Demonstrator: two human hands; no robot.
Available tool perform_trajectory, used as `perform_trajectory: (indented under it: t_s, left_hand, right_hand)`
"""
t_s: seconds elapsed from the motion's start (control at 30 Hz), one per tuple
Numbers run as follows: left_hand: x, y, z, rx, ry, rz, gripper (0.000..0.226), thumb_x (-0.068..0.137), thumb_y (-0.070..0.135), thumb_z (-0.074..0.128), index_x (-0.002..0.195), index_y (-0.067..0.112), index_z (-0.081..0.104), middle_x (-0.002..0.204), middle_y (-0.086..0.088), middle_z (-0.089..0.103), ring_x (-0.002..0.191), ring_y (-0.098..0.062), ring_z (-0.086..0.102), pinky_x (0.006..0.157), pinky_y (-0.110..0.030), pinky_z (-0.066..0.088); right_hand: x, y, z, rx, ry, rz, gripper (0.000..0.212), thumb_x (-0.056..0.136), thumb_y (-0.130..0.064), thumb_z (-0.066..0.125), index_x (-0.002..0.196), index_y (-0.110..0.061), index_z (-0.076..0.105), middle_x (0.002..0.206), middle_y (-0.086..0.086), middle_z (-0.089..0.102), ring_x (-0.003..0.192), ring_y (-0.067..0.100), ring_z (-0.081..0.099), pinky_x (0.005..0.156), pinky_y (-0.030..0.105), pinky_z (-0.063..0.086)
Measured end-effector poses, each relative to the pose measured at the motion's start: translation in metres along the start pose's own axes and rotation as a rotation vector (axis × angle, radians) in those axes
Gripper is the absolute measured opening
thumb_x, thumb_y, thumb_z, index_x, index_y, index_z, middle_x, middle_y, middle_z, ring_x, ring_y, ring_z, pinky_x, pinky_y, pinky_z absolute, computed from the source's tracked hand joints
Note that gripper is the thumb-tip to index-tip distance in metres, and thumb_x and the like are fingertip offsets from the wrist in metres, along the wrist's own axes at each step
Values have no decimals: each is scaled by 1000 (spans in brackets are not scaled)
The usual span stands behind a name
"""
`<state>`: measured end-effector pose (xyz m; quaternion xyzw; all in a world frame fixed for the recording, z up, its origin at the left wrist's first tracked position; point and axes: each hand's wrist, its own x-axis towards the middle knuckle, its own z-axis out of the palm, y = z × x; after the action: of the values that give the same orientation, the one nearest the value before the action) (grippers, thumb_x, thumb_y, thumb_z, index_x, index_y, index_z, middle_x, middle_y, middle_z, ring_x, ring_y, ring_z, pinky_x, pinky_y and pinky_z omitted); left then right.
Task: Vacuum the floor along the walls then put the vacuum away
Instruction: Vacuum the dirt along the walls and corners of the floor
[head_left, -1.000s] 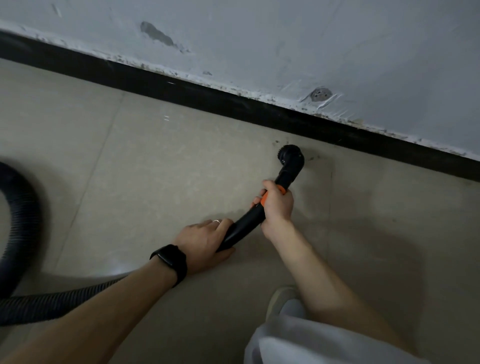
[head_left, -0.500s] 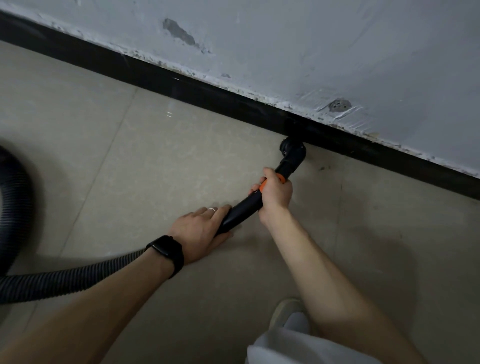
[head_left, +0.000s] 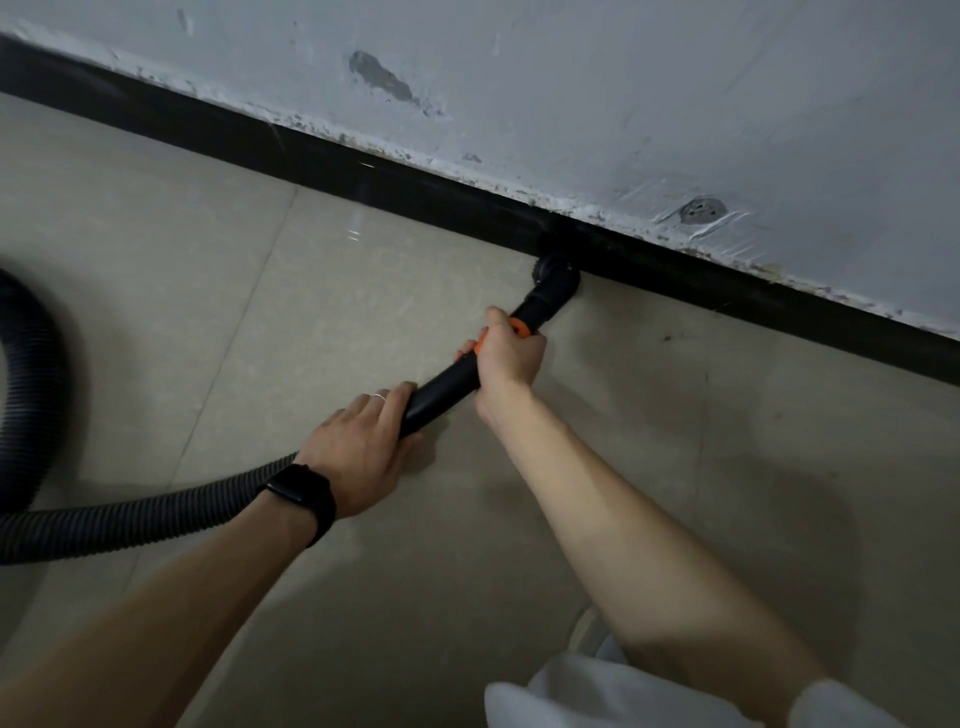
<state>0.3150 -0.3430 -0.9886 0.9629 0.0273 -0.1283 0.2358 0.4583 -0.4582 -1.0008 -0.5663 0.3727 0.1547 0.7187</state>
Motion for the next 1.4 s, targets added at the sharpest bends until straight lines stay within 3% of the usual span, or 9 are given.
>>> perform_trajectory:
  t_s: [0.13, 0.33, 0.57, 0.7, 0.83, 1.4]
  left_hand:
    - [-8, -13, -8, 37, -9, 4, 51, 97, 42, 45, 140, 16, 34, 116, -6, 59, 102, -30, 57, 80, -41, 49]
    - [-8, 6, 1, 115, -92, 128, 62, 100, 47, 36, 150, 15, 19, 127, -4, 55, 108, -25, 54, 89, -37, 46]
    - [1, 54, 31, 161, -163, 376, 68, 99, 51, 36, 153, 13, 21, 128, -5, 57, 108, -26, 57, 87, -39, 50]
    - [11, 82, 48, 176, -161, 464, 67, 99, 52, 33, 153, 13, 20, 127, -4, 57, 106, -25, 58, 85, -38, 51]
    - [19, 103, 58, 165, -134, 475, 66, 99, 52, 35, 152, 13, 23, 126, -4, 58, 105, -25, 59, 83, -37, 50]
    - [30, 110, 59, 99, -62, 427, 64, 98, 49, 43, 148, 10, 32, 115, -7, 63, 96, -28, 62, 75, -39, 51]
  right_hand:
    - [-5, 13, 11, -24, -86, 18, 36, 95, -21, 67, 122, -9, 46, 66, 4, 56, 39, 14, 53, 49, 30, 53]
    - [-6, 14, -29, -30, 52, -16, 43, 97, -30, 69, 128, -8, 48, 71, 5, 62, 40, 11, 58, 50, 28, 54]
    - [-14, -2, -121, 76, 234, -21, 26, 101, -27, 66, 112, -10, 49, 52, -6, 54, 41, 12, 52, 47, 27, 51]
    - [-11, -19, -155, 101, 237, -23, 20, 102, -24, 65, 103, -10, 50, 57, -2, 50, 43, 14, 48, 48, 29, 49]
    - [-3, -36, -171, 88, 201, -37, 25, 102, -22, 66, 85, -13, 49, 58, -1, 48, 43, 14, 47, 49, 30, 48]
    - [12, -51, -163, 40, 155, -17, 20, 99, -21, 69, 97, -11, 52, 57, -1, 51, 45, 13, 50, 48, 28, 50]
